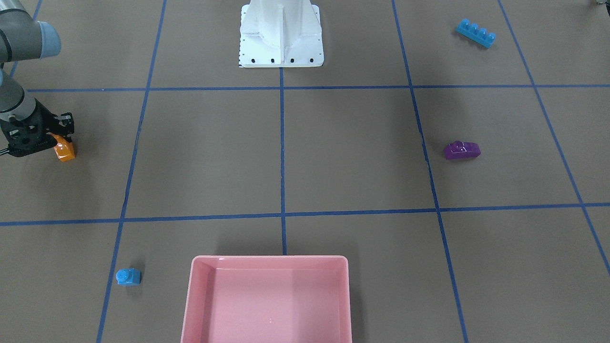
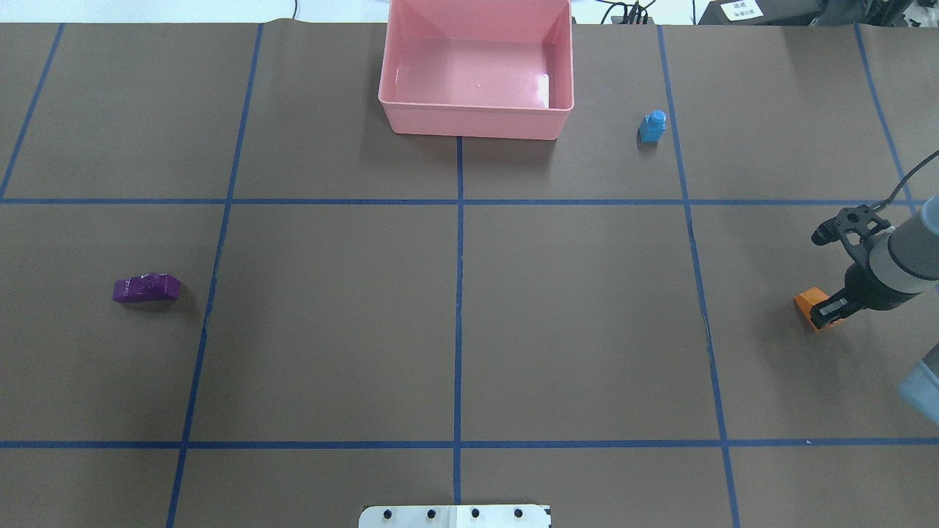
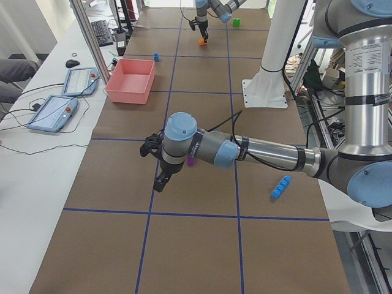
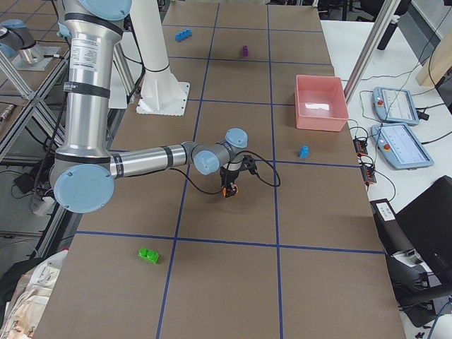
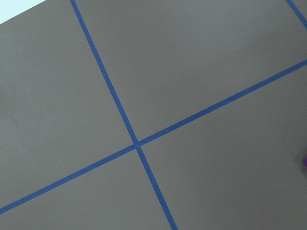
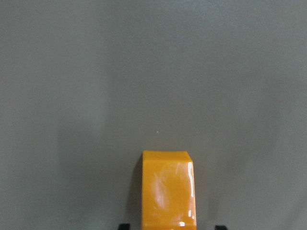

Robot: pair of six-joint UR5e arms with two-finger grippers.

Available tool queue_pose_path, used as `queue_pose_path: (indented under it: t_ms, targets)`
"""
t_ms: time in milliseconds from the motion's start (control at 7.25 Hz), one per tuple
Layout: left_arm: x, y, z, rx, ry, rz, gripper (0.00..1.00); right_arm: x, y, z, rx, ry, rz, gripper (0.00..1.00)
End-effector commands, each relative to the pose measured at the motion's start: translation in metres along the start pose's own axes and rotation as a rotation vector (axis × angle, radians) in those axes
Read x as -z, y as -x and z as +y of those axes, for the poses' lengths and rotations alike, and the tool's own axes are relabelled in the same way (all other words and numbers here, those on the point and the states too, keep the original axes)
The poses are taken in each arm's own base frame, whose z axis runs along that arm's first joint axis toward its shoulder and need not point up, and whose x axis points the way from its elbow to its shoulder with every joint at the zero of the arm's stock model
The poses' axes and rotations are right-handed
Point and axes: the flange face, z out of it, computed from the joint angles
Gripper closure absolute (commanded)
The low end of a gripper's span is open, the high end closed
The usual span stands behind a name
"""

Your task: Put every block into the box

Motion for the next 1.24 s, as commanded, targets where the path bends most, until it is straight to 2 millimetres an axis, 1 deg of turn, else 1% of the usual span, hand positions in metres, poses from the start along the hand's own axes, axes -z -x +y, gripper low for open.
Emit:
queue_pose_path:
  t_ms: [0,138,276,414,552,690,828,966,1103]
  targets:
    - [0.000,0.000,0.000,-0.001,0.001,0.001,0.00,0.024,0.014,-0.007,0.023,-0.061,0.011,1.00]
    - [0.000,0.000,0.001,0.001,0.001,0.000,0.00,0.059,0.023,-0.018,0.026,-0.133,-0.007,1.00]
    - [0.000,0.000,0.001,0.001,0.001,0.000,0.00,0.103,0.036,-0.044,-0.001,-0.232,-0.034,1.00]
    - [-0.001,0.001,0.001,0.002,0.002,0.000,0.00,0.141,0.070,-0.085,-0.107,-0.320,-0.092,1.00]
    - [-0.001,0.000,0.000,0.000,0.002,0.001,0.00,0.176,0.107,-0.120,-0.160,-0.386,-0.151,1.00]
    - [-0.001,0.000,0.000,0.000,0.002,0.001,0.00,0.202,0.133,-0.154,-0.209,-0.426,-0.192,1.00]
    - [-0.002,0.000,0.000,0.001,0.003,0.001,0.00,0.224,0.159,-0.209,-0.278,-0.453,-0.226,1.00]
    - [-0.003,0.002,0.001,0.004,0.006,0.002,0.00,0.235,0.177,-0.257,-0.338,-0.453,-0.242,1.00]
    - [-0.003,0.002,0.001,0.004,0.006,0.002,0.00,0.246,0.193,-0.312,-0.382,-0.452,-0.216,1.00]
